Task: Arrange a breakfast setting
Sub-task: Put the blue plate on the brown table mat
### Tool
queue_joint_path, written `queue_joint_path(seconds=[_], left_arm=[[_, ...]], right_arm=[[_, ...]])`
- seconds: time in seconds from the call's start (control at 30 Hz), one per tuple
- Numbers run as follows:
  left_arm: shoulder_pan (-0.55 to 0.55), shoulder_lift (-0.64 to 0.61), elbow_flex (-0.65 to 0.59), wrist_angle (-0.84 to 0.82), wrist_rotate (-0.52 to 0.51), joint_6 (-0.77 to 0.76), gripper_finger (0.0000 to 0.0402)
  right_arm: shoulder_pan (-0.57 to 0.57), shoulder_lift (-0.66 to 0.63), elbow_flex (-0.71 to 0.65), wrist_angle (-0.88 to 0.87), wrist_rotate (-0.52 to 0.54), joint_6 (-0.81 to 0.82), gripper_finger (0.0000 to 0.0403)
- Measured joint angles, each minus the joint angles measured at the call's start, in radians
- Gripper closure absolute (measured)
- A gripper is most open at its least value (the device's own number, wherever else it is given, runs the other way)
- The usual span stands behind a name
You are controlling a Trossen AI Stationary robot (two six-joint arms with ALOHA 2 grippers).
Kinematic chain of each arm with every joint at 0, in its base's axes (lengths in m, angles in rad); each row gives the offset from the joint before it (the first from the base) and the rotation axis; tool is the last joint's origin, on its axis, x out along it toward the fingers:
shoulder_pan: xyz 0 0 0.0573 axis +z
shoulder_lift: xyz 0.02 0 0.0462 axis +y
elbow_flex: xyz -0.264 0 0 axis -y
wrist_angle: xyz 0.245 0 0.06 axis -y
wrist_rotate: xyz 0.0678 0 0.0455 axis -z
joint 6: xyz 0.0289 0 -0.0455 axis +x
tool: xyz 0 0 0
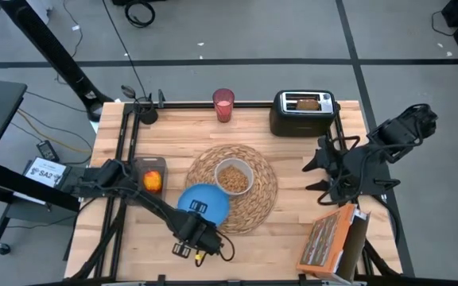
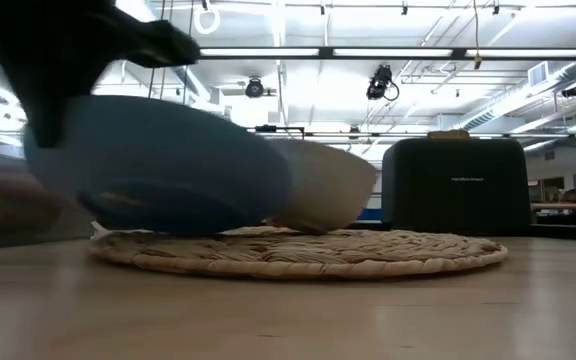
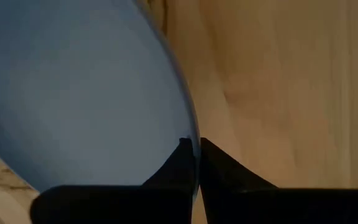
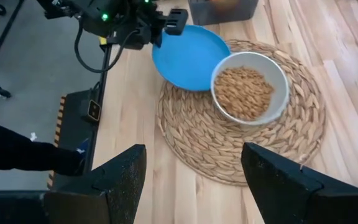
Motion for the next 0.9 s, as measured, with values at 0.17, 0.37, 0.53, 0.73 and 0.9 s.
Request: queue_joint_path(seconds=[0.17, 0.37, 0.53, 0.73, 0.9], left_arm=[[0.023, 0.000, 0.000, 0.018, -0.002, 0.004, 0.0386], [0.015, 0.000, 0.000, 0.016, 0.050, 0.014, 0.0380], [-0.006, 0.000, 0.000, 0.014, 0.062, 0.011, 0.0371], [-0.010, 0.000, 0.000, 0.017, 0.066, -0.034, 0.0358], [-0.009, 0.000, 0.000, 0.018, 0.093, -0.045, 0.0322]], right_arm=[[0.000, 0.020, 0.000, 0.014, -0.015, -0.008, 0.0135], [0.000, 0.048, 0.000, 0.028, -0.015, -0.009, 0.0135], [-0.002, 0.070, 0.000, 0.029, -0.013, -0.010, 0.0135], [-0.008, 0.103, 0.000, 0.037, 0.019, -0.038, 0.0133], [-0.027, 0.114, 0.000, 0.043, 0.019, -0.060, 0.0127]])
